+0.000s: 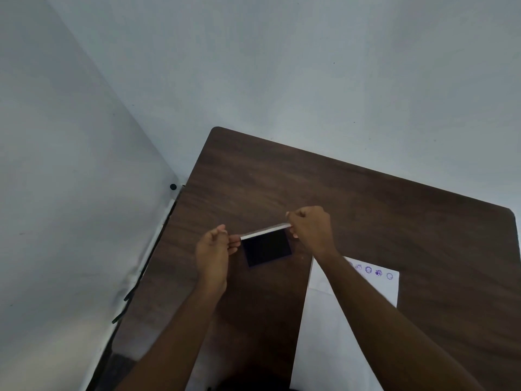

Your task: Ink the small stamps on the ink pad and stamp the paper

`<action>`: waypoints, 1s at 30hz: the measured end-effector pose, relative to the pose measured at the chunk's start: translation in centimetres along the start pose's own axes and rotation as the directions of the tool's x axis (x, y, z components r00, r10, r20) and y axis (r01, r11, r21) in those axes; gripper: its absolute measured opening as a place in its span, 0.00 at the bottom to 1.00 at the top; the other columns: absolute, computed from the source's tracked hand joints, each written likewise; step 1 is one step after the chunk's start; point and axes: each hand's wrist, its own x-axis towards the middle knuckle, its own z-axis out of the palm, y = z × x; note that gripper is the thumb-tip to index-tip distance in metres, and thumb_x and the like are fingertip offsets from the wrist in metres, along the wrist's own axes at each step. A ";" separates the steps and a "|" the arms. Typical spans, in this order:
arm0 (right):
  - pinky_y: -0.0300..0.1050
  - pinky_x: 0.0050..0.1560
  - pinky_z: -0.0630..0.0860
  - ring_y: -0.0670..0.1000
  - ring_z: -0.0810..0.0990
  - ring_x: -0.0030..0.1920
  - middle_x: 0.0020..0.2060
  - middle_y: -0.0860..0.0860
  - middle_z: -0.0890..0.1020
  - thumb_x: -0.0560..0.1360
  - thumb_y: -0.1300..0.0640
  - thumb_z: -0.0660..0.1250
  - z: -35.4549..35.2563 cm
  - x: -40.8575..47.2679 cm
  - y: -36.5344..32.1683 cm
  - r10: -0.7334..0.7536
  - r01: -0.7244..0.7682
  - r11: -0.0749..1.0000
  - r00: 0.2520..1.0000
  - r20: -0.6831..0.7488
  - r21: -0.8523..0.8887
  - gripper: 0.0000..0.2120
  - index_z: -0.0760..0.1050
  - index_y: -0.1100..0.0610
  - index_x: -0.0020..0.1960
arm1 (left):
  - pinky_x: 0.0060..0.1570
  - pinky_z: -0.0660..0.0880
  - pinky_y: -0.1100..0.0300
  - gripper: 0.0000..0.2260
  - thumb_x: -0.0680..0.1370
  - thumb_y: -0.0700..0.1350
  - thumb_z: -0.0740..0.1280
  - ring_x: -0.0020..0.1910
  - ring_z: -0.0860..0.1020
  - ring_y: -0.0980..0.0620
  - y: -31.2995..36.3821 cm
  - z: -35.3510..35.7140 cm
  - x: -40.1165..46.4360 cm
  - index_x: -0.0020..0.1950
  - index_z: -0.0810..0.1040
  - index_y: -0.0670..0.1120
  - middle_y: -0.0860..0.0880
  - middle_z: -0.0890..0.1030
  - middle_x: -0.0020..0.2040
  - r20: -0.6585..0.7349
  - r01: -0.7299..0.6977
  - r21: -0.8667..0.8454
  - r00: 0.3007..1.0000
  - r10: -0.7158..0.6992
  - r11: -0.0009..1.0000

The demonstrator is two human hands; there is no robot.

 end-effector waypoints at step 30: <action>0.36 0.44 0.74 0.47 0.78 0.40 0.46 0.55 0.84 0.76 0.59 0.64 3.0 -0.1 2.8 0.137 -0.070 0.900 0.982 0.127 -0.430 0.05 0.74 0.58 0.41 | 0.38 0.77 0.61 0.11 0.77 0.38 0.64 0.40 0.82 0.53 -2.5 -0.2 0.1 0.58 0.77 0.45 0.47 0.84 0.43 -0.021 0.092 0.272 0.996 -0.090 0.958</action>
